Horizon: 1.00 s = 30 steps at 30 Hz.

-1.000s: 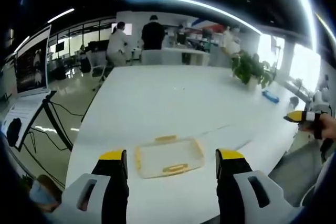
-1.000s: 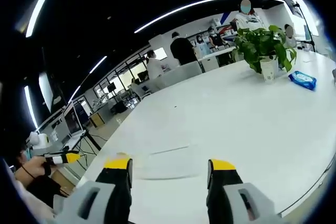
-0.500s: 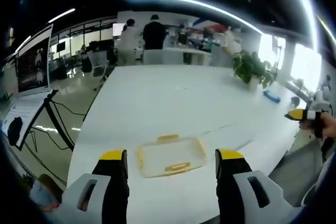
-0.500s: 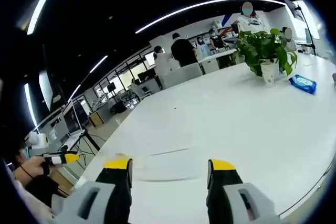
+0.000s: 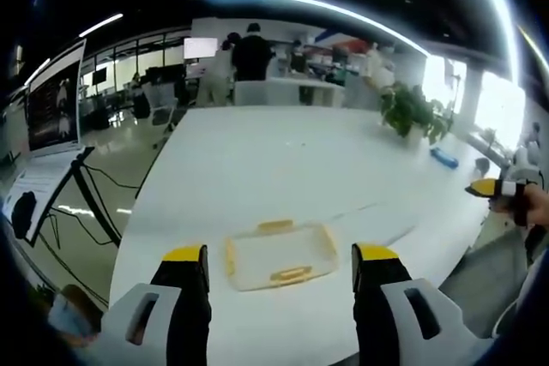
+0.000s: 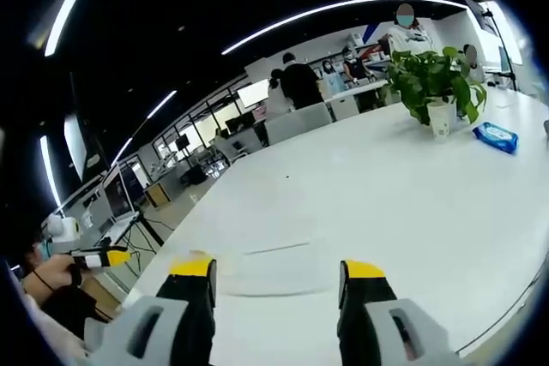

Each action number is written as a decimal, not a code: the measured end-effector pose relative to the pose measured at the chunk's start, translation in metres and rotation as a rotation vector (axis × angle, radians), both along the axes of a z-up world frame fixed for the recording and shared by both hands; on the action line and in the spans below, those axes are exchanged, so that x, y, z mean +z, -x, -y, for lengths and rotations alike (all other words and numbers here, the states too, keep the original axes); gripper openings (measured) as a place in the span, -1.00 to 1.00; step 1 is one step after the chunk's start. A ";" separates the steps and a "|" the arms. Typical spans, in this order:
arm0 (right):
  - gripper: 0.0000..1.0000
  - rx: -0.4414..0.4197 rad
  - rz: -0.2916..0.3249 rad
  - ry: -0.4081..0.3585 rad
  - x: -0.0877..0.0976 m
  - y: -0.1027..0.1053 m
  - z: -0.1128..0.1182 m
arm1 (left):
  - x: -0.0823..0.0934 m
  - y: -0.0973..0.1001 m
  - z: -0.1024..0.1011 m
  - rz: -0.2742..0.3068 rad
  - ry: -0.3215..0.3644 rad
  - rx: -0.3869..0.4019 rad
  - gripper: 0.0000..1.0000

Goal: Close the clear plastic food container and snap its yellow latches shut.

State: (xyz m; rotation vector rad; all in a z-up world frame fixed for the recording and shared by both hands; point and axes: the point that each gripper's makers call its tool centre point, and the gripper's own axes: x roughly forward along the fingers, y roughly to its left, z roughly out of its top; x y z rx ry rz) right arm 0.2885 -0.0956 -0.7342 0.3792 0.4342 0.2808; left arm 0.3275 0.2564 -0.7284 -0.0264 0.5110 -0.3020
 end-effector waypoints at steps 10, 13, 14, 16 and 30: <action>0.12 0.019 -0.008 0.003 -0.002 0.000 -0.009 | -0.004 0.001 -0.001 -0.012 0.003 -0.001 0.32; 0.12 0.027 -0.008 0.003 -0.002 -0.001 -0.013 | -0.006 0.001 -0.002 -0.019 0.003 -0.002 0.31; 0.12 0.033 -0.010 0.007 -0.003 -0.001 -0.016 | -0.007 0.001 -0.002 -0.019 0.004 0.001 0.31; 0.12 0.052 -0.011 0.022 -0.003 -0.002 -0.019 | -0.008 0.000 -0.003 -0.021 0.006 0.003 0.31; 0.12 0.133 -0.004 0.033 0.002 -0.019 -0.051 | -0.016 -0.010 -0.007 -0.036 0.010 0.002 0.29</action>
